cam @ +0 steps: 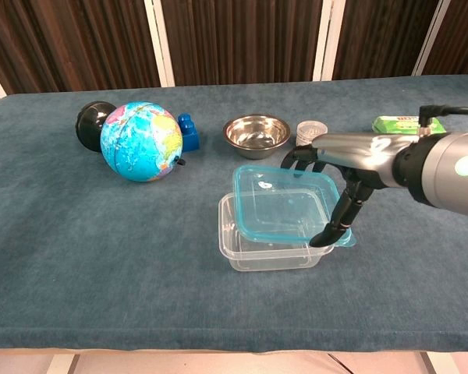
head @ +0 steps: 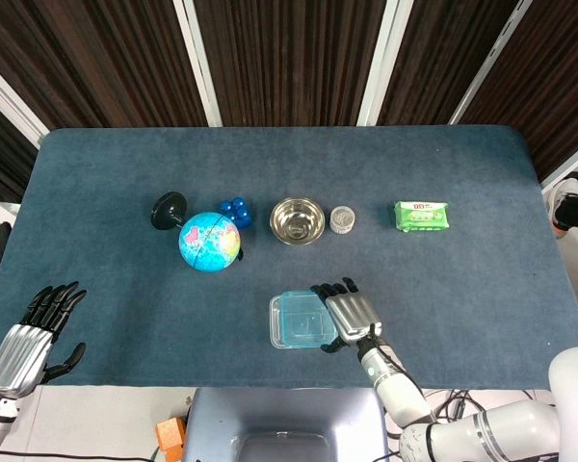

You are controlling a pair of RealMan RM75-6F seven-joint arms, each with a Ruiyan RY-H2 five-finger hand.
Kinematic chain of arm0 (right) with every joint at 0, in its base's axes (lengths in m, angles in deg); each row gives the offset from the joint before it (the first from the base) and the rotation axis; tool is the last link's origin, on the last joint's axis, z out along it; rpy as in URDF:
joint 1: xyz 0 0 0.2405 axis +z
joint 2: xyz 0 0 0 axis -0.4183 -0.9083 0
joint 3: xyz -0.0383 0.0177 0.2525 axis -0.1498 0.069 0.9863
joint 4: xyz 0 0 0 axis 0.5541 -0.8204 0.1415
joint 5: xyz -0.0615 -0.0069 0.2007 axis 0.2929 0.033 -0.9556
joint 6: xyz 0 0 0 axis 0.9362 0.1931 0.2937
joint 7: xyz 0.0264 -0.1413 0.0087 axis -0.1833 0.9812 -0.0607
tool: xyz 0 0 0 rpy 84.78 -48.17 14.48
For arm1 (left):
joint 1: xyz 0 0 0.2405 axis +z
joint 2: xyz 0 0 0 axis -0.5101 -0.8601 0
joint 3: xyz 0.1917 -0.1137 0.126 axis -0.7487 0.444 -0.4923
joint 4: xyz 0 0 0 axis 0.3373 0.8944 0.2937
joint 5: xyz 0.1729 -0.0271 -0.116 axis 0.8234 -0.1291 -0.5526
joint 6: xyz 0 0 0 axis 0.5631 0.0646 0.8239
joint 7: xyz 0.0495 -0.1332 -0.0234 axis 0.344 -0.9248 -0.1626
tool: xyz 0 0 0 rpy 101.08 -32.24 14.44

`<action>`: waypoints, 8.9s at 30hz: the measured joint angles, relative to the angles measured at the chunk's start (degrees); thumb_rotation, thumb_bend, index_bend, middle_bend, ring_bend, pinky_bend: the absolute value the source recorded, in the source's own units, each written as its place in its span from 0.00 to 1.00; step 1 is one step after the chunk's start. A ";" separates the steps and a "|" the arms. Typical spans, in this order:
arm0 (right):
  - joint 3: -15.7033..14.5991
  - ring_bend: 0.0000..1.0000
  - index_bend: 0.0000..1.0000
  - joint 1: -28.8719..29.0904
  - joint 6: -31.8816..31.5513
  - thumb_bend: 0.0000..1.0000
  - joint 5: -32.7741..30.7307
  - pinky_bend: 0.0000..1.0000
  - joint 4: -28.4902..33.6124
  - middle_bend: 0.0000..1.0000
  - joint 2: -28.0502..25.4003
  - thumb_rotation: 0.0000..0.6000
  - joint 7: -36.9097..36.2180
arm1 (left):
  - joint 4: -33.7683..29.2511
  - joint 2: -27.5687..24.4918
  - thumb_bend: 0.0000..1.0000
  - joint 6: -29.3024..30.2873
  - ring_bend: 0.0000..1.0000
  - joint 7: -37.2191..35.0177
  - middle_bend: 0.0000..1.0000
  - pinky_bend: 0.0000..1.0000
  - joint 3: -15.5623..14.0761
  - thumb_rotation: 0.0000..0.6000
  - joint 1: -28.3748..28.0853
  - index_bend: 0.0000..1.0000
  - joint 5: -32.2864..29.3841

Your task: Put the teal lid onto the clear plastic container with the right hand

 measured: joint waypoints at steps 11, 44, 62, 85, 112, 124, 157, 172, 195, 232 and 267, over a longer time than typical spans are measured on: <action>0.34 0.13 0.70 0.03 -0.05 0.04 -0.97 0.07 -1.63 0.33 0.94 1.00 0.62 | 0.04 0.02 0.38 -0.11 0.00 -0.06 0.01 0.00 0.03 1.00 -0.02 0.00 -0.07; 1.48 0.13 0.70 0.87 -0.34 0.04 -2.37 0.07 -5.30 0.33 5.75 1.00 2.95 | 0.29 -0.40 0.38 0.45 0.00 -1.14 0.01 0.00 0.09 1.00 0.24 0.00 -0.18; 1.04 0.13 0.69 0.68 -0.19 0.04 -2.24 0.07 -7.00 0.33 6.84 1.00 3.91 | 0.21 -0.30 0.38 0.44 0.00 -0.96 0.01 0.00 0.22 1.00 0.26 0.00 -0.30; 1.98 0.01 0.18 1.18 0.68 0.04 -6.26 0.01 -7.36 0.13 6.67 1.00 6.27 | 0.50 -0.37 0.38 0.68 0.00 -1.79 0.01 0.00 0.33 1.00 0.37 0.00 -0.41; 1.39 0.00 0.01 1.99 1.52 0.04 -4.13 0.00 -1.74 0.00 0.69 1.00 5.93 | 0.81 -0.31 0.39 1.18 0.00 -2.39 0.01 0.00 0.52 1.00 0.44 0.00 -0.32; -0.34 0.00 0.37 1.35 0.03 0.04 8.94 0.00 -0.77 0.00 0.62 1.00 5.62 | 0.59 -0.04 0.38 0.27 0.00 -1.37 0.01 0.00 0.45 1.00 0.17 0.00 -0.49; 6.31 0.00 0.36 10.49 -5.93 0.04 -5.87 0.00 -9.03 0.00 15.22 1.00 20.74 | 1.09 -0.40 0.39 -0.34 0.00 -2.82 0.01 0.00 0.93 1.00 -0.04 0.00 -1.83; 7.05 0.00 0.35 11.61 -5.35 0.04 -9.65 0.00 -9.57 0.00 15.38 1.00 22.55 | 1.22 -0.09 0.38 -0.46 0.00 -2.19 0.01 0.00 1.28 1.00 -0.02 0.00 -2.43; 6.69 0.00 0.35 12.08 -4.40 0.04 -11.14 0.00 -11.00 0.00 15.83 1.00 21.98 | 1.43 -0.13 0.38 -0.22 0.00 -2.58 0.01 0.00 1.36 1.00 0.07 0.00 -2.37; 6.20 0.00 0.35 12.68 -3.42 0.04 -12.94 0.00 -12.43 0.00 16.10 1.00 22.02 | 1.50 -0.31 0.39 0.03 0.00 -3.15 0.01 0.00 1.55 1.00 0.23 0.00 -2.58; 6.27 0.00 0.32 12.05 -3.98 0.04 -11.84 0.00 -10.51 0.00 14.25 1.00 20.77 | 1.61 -0.38 0.39 0.84 0.00 -3.44 0.01 0.00 1.67 1.00 0.51 0.00 -2.37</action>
